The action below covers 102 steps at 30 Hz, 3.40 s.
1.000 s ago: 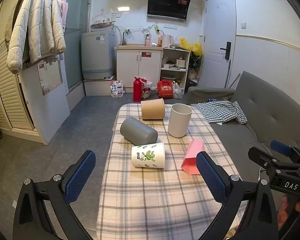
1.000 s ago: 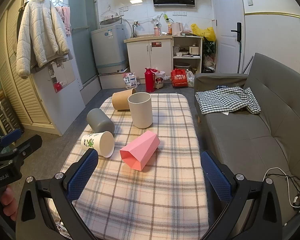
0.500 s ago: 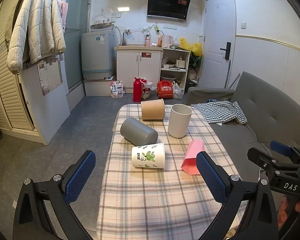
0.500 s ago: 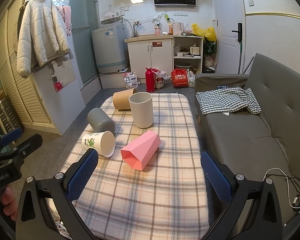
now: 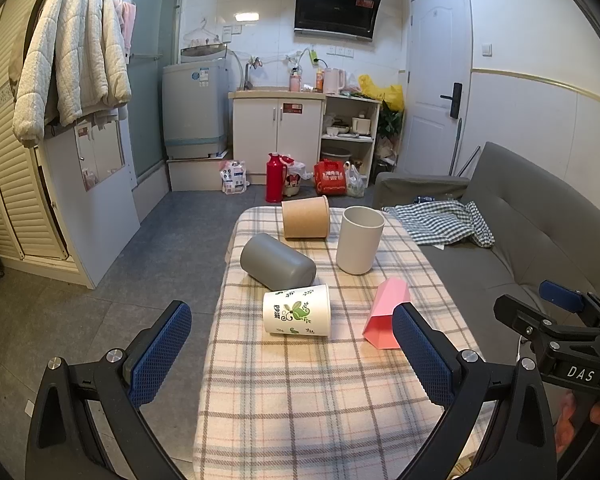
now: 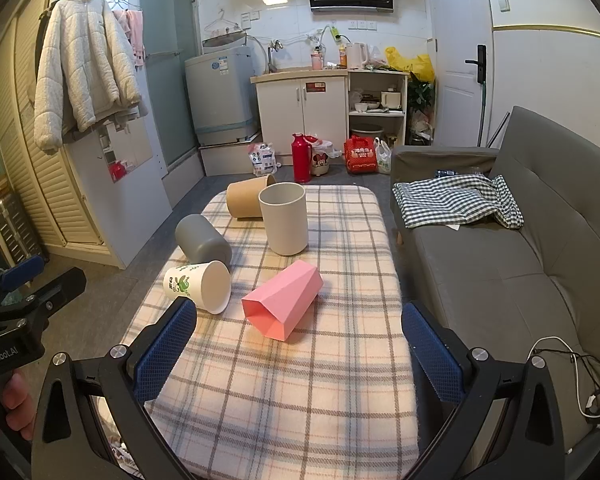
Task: Flip cup upside down
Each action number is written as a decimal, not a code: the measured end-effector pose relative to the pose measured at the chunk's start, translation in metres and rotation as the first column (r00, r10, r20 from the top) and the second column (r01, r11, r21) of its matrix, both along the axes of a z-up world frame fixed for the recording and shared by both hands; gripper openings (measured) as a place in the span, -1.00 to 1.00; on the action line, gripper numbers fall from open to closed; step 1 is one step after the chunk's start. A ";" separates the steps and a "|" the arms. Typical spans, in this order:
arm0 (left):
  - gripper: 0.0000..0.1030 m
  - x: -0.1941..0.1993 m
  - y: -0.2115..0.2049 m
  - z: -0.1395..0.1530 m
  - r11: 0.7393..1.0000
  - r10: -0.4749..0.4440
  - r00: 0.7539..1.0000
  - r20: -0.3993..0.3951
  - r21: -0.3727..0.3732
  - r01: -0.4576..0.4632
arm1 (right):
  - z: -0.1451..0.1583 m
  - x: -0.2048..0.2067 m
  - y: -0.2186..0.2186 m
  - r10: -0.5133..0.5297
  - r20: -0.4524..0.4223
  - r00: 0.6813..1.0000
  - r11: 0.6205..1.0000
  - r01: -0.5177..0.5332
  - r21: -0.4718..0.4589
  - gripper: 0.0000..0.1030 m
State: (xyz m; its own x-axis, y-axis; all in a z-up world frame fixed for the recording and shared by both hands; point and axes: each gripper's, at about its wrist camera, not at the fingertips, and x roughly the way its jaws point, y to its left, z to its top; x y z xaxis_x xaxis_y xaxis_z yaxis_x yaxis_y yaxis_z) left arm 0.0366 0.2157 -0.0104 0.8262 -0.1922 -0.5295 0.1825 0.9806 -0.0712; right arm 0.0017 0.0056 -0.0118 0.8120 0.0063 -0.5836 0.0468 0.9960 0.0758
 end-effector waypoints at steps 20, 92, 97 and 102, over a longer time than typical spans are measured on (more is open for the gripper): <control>1.00 0.038 0.008 -0.024 1.000 0.024 0.998 -0.055 0.002 -0.024 | -0.011 0.067 0.002 0.022 -0.055 0.998 0.998 -0.026 -0.065 1.00; 1.00 0.064 0.031 -0.058 0.995 0.097 0.985 -0.140 0.002 -0.097 | -0.049 0.086 0.033 0.204 -0.241 0.949 0.979 -0.191 0.078 -0.45; 1.00 0.079 0.028 -0.066 0.996 0.089 0.982 -0.165 0.028 -0.086 | -0.052 0.102 0.029 0.202 -0.256 0.945 0.979 -0.185 0.089 -0.44; 1.00 0.087 0.014 -0.069 0.999 -0.007 0.981 -0.194 0.040 0.015 | -0.053 0.113 0.019 0.178 -0.256 0.950 0.983 -0.161 0.087 -0.19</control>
State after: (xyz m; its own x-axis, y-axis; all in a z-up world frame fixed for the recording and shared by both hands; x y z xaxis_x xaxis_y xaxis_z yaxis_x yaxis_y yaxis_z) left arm 0.1238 0.2294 -0.0793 0.7052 -0.1755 -0.6870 0.1799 0.9815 -0.0660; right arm 0.1143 0.0244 -0.0651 0.6145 0.1752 -0.7692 -0.0958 0.9844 0.1476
